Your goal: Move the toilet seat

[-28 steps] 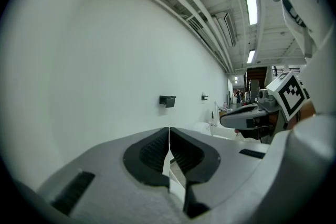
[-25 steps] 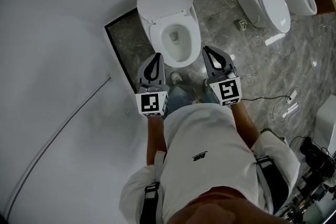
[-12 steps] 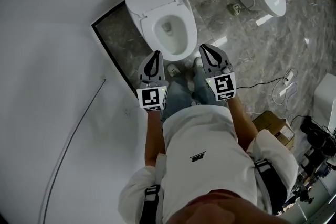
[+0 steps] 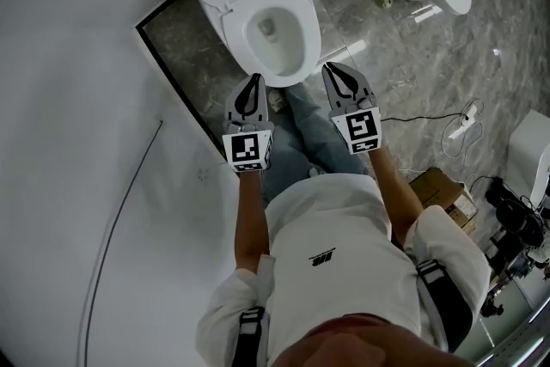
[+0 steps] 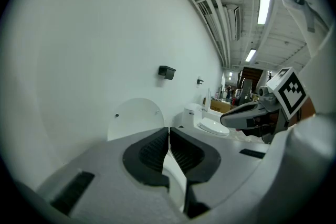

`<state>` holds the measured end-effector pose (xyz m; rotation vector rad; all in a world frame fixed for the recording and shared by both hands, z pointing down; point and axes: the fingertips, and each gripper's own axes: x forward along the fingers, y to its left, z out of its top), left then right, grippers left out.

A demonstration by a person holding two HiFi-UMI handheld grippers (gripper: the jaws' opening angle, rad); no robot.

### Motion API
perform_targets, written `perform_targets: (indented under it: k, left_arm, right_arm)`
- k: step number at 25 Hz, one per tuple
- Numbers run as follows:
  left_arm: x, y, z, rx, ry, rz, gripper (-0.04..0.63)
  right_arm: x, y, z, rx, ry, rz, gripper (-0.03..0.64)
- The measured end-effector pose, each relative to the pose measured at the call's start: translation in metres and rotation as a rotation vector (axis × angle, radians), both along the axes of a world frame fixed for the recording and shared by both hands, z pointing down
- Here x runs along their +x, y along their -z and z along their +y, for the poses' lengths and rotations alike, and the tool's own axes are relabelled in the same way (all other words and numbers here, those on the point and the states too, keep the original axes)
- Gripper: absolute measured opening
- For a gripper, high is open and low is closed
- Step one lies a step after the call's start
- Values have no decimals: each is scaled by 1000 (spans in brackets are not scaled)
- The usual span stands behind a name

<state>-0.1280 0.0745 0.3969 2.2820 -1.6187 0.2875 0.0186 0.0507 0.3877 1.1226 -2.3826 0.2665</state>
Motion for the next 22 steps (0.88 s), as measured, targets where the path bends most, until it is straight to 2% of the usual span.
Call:
perform_targets:
  k: [10,22]
  left_arm:
    - [-4,-67,-9,-84,11,-4,32]
    - [-3,-144,-8,-169,63,-7,32]
  right_arm:
    - [-3,-64,-11,-69,-11,27,37]
    - [6,-137,-19,-125,1,51,37]
